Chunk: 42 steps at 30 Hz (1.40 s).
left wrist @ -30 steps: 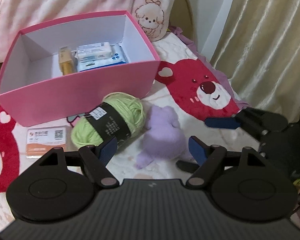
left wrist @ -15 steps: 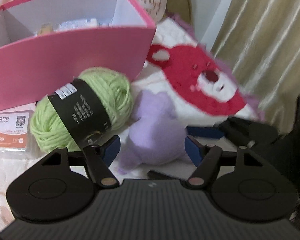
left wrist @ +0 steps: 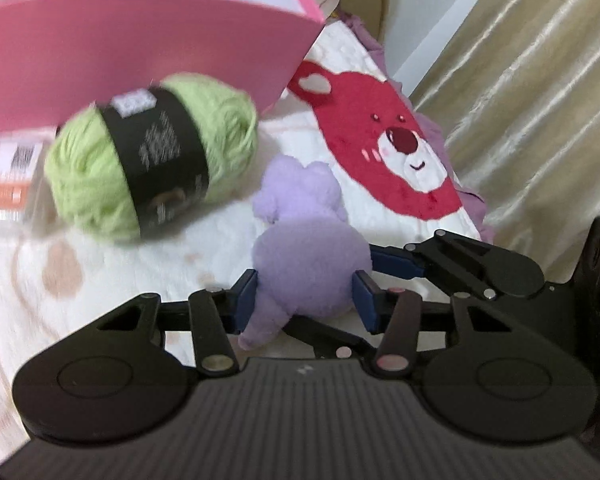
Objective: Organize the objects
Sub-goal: 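Carry the plush toy into the pink box and open the left gripper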
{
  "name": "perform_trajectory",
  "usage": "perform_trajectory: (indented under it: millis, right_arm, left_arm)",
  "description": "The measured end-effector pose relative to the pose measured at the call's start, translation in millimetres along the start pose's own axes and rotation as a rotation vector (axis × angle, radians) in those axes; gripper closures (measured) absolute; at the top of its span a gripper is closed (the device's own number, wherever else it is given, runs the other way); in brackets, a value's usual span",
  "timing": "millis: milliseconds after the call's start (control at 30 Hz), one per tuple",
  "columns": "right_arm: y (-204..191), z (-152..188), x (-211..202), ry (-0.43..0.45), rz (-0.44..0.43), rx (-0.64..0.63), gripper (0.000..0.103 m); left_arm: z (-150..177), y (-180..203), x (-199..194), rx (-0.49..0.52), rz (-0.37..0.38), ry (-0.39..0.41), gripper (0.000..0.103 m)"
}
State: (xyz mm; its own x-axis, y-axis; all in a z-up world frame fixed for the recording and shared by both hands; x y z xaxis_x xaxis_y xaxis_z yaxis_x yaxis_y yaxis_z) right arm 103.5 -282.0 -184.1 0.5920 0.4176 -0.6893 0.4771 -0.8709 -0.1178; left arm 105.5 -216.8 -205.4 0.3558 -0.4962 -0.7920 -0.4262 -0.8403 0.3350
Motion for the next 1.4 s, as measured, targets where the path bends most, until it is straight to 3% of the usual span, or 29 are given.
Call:
perform_trajectory:
  millis: [300,433,800,1167,1400]
  right_arm:
    - [-8,3,-6,-0.039,0.009,0.013,0.035]
    - [-20,-2,-18,-0.061,0.003,0.012,0.035]
    - [-61,-37,-56,-0.105,0.042,-0.044,0.035]
    - [-84,-84,-79,-0.107,0.071,-0.149,0.035]
    - [-84,-130,-87,-0.064,0.134,-0.222,0.035]
  left_arm:
    - [10,8,-12,0.013,-0.047,-0.018,0.055]
    - [10,11,-32,0.038,-0.06,-0.064,0.056]
    - [0,18,-98,0.058,-0.058,-0.074,0.057]
    - [-27,14,-150,0.038,-0.029,0.017,0.057]
    - [-69,13,-174,0.055,-0.048,0.085,0.057]
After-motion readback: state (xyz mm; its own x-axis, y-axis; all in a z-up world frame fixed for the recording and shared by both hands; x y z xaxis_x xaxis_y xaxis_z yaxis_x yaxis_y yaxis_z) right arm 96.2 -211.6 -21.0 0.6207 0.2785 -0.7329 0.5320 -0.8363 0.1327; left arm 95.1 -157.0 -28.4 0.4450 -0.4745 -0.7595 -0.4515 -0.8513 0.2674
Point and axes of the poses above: each gripper's, at about its wrist camera, not at the fingertips, and x roughly the way its jaws point, y to its right, z to its underside, the point moved 10 cm from there along x, roughly the way its jaws point, and after that the axes turned 10 degrees about -z, right-handed, at the moved point
